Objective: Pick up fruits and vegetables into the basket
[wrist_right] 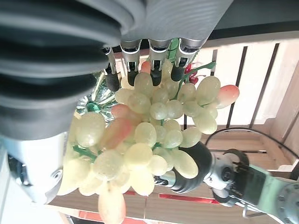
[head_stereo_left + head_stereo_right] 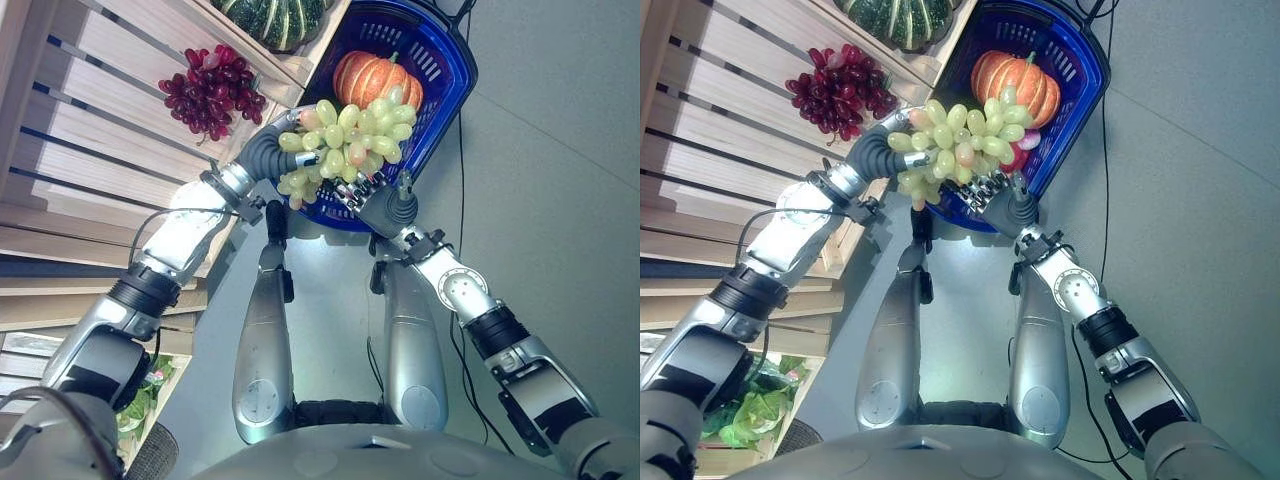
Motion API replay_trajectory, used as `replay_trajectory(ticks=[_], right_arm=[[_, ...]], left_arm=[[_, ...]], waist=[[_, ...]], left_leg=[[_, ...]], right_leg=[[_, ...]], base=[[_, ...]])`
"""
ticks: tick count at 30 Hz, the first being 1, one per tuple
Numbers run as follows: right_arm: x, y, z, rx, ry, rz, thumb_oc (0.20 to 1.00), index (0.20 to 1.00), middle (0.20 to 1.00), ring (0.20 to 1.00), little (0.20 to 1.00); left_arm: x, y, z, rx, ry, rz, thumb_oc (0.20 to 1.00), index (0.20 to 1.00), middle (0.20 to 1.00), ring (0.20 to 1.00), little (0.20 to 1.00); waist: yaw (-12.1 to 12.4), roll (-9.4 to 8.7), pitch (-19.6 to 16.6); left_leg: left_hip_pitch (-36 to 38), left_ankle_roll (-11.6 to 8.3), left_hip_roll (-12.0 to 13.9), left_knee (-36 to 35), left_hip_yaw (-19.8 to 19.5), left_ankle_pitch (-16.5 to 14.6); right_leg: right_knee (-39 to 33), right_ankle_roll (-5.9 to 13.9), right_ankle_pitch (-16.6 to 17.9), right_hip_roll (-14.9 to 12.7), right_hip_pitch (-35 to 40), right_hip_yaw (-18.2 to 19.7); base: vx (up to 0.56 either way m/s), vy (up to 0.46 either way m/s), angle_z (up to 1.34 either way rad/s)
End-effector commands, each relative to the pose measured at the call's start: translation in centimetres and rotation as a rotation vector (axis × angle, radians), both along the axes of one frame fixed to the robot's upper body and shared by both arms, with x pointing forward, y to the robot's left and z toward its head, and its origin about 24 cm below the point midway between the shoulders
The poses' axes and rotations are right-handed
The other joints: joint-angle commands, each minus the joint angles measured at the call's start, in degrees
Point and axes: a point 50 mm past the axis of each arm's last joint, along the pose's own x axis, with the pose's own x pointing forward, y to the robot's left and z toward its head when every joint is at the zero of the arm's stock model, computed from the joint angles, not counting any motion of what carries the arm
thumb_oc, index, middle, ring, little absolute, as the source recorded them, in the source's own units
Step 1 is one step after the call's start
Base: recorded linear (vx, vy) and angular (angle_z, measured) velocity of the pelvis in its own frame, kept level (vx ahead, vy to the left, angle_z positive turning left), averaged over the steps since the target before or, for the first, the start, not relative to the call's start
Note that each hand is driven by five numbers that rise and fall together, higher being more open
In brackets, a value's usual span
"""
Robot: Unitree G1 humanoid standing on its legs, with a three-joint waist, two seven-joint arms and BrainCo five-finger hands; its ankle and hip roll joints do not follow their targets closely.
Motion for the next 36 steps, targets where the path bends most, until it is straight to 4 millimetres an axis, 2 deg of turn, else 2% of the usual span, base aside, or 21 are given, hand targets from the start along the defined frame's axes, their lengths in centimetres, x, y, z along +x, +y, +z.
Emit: replay_trajectory(ticks=[1, 13, 24, 25, 26, 27, 36], right_arm=[[-1.0, 1.8, 3.4, 0.164, -0.154, 0.129, 1.000, 1.000, 1.000, 1.000, 1.000], [-0.6, 1.2, 6.1, 0.270, -0.246, 0.118, 1.000, 1.000, 1.000, 1.000, 1.000], [-0.3, 1.2, 7.8, 0.362, -0.295, 0.084, 1.000, 1.000, 1.000, 1.000, 1.000], [-0.3, 1.3, 7.9, 0.363, -0.302, 0.083, 0.730, 0.730, 0.730, 0.730, 0.730], [-0.3, 1.3, 8.0, 0.369, -0.305, 0.083, 0.288, 0.288, 0.288, 0.288, 0.288], [-0.3, 1.4, 8.2, 0.376, -0.309, 0.085, 0.200, 0.200, 0.200, 0.200, 0.200], [-0.5, 2.4, 8.4, 0.383, -0.303, 0.093, 0.200, 0.200, 0.200, 0.200, 0.200]], left_arm=[[-1.6, -1.7, 1.6, 0.025, -0.074, -0.139, 0.200, 0.200, 0.200, 0.200, 0.200], [-0.8, -1.6, 0.5, 0.199, -0.021, -0.094, 0.200, 0.200, 0.200, 0.200, 0.200], [-0.7, -2.4, 0.4, 0.309, -0.038, -0.100, 0.200, 0.200, 0.200, 0.200, 0.200], [-0.7, -2.5, 0.4, 0.312, -0.037, -0.105, 0.200, 0.200, 0.200, 0.200, 0.200], [-0.7, -2.5, 0.5, 0.320, -0.038, -0.109, 0.200, 0.200, 0.200, 0.200, 0.200], [-0.7, -2.6, 0.4, 0.324, -0.037, -0.118, 0.200, 0.200, 0.200, 0.200, 0.200], [-1.0, -3.6, 0.0, 0.348, -0.014, -0.174, 0.200, 0.200, 0.200, 0.200, 0.200]], waist=[[-0.10, -0.94, -0.78], [-0.02, -0.92, -0.78], [-0.10, -0.62, -0.78], [-0.10, -0.58, -0.78], [-0.12, -0.55, -0.78], [-0.13, -0.55, -0.78], [-0.10, -0.27, -0.78]], left_leg=[[-0.90, 4.30, -4.69, 3.87, 2.81, -3.64], [-1.21, 4.35, -4.82, 4.25, 2.71, -3.81], [-1.32, 4.52, -5.11, 4.37, 2.71, -3.94], [-1.30, 4.55, -5.13, 4.36, 2.71, -3.97], [-1.31, 4.55, -5.14, 4.40, 2.68, -3.98], [-1.23, 4.56, -5.12, 4.28, 2.71, -3.92], [-1.23, 4.63, -5.30, 4.11, 2.79, -3.84]], right_leg=[[-4.42, -0.54, 0.65, 1.63, 5.35, -4.27], [-4.54, -0.04, 1.02, 1.32, 5.17, -4.55], [-4.72, 0.14, 1.23, 1.24, 5.08, -4.62], [-4.71, 0.15, 1.21, 1.21, 5.07, -4.64], [-4.67, 0.18, 1.22, 1.18, 5.04, -4.59], [-4.80, 0.18, 1.28, 1.16, 5.13, -4.61], [-4.98, 0.15, 1.39, 1.09, 5.10, -4.68]], base=[[0.00, 0.000, 0.00], [0.00, 0.000, 0.00], [0.00, 0.000, 0.00], [0.00, 0.000, 0.00], [0.00, 0.000, 0.00], [0.00, 0.000, 0.00], [0.00, 0.000, 0.00]])
